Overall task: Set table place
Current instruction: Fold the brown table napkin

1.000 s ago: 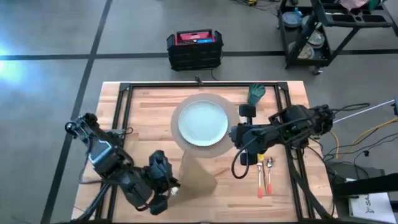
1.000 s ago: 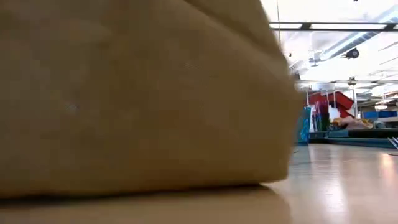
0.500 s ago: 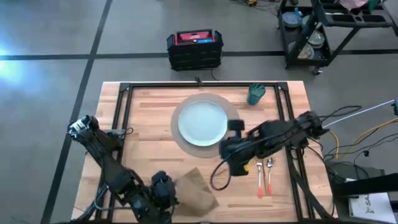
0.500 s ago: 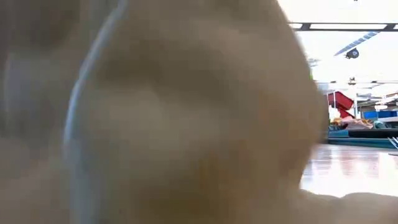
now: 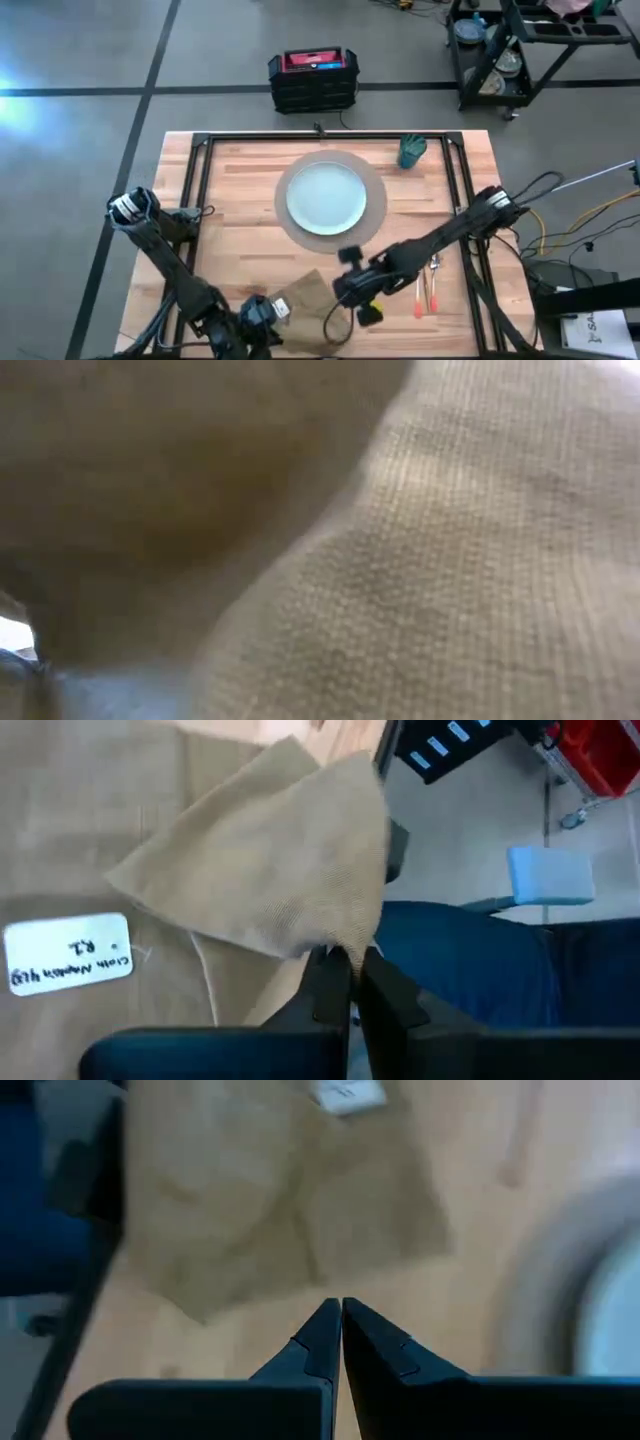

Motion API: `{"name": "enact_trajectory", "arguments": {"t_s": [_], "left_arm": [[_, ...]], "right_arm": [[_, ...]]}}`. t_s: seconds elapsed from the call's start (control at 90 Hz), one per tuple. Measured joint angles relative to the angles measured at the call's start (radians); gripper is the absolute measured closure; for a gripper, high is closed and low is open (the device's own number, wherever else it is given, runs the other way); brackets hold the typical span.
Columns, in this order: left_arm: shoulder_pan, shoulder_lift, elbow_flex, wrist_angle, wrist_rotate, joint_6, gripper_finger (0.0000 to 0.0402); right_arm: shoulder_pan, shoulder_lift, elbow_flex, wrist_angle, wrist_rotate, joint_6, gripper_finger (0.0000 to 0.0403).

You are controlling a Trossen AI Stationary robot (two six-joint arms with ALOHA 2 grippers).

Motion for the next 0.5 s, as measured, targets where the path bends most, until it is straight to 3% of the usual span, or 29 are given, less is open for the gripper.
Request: {"name": "enact_trajectory", "arguments": {"t_s": [0.122,0.311,0.5], "left_arm": [[0.0,0.0,-0.085,0.11,0.049,-0.016,0.0402],[0.0,0.0,-0.159,0.102,0.178,-0.109,0.0402],[0.0,-0.003,-0.168,-0.049,0.215,-0.244,0.0402]], "right_arm": [[-0.021,0.0,-0.11,0.157,-0.007,-0.015,0.0403],[-0.081,0.0,-0.235,0.363,-0.016,-0.023,0.0401],[-0.135,0.0,-0.366,0.655,-0.18,-0.028,0.0359]]}}
